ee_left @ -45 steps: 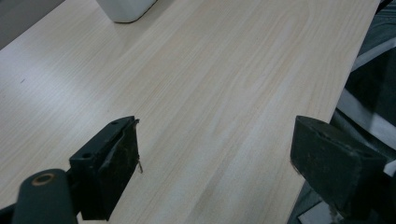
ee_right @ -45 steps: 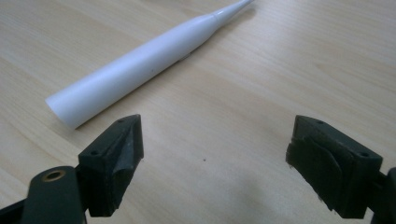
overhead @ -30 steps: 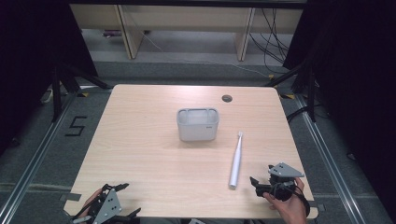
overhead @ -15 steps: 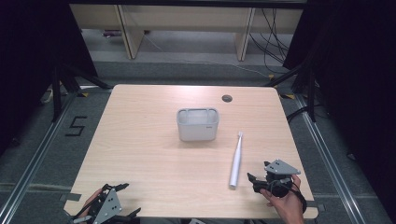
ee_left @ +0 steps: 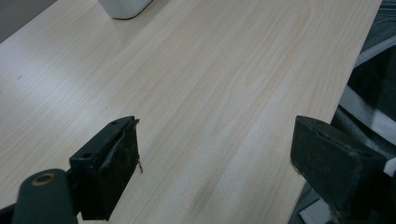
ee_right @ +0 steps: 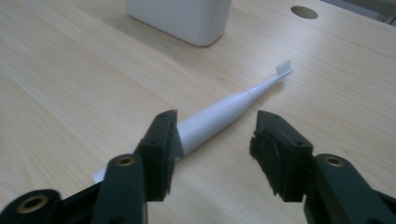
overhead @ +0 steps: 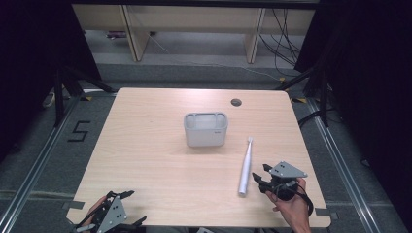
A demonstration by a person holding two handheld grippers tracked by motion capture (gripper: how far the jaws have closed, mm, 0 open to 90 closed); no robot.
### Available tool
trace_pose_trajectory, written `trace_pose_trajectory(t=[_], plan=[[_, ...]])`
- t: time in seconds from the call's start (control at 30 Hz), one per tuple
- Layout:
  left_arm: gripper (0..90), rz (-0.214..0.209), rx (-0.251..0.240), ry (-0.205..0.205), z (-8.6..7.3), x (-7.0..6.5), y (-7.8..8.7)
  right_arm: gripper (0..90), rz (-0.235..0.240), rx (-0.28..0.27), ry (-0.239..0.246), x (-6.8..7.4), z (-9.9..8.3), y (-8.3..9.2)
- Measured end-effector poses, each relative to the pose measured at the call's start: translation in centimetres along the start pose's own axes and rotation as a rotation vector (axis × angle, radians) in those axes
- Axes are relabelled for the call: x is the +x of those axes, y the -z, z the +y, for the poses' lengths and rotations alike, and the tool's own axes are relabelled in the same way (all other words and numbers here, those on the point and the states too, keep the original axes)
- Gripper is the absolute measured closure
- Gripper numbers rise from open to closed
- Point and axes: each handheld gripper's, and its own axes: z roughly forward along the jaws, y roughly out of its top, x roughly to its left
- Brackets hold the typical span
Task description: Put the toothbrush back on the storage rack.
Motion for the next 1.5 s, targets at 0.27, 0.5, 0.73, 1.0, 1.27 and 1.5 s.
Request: trace_pose_trajectory(t=[0.27,0.5,0.73,1.0,1.27,1.5], plan=[[14.9,0.002,-0.006,0.001,0.0,0.0,0.0,68.9,0.038,-0.019,0.058,0.9,0.9,-0.6],[14.9,-0.003,-0.007,-0.001,0.0,0.0,0.0,79.8,0.098,0.007,0.126,2.2,1.4,-1.7],[14.9,-0.004,-0.017,0.013,0.0,-0.1,-0.1,87.5,0.124,0.045,0.195,2.7,1.6,-3.2],[14.9,-0.005,-0.029,0.016,0.0,-0.1,-0.1,89.5,0.143,0.093,0.212,2.9,1.7,-4.7],[14.9,-0.002,-0.038,0.016,0.0,-0.1,-0.1,90.0,0.156,0.149,0.206,3.2,1.7,-5.6],[14.9,-0.006,-0.030,0.016,0.1,-0.1,0.0,90.0,0.173,0.164,0.221,3.2,1.6,-5.8]])
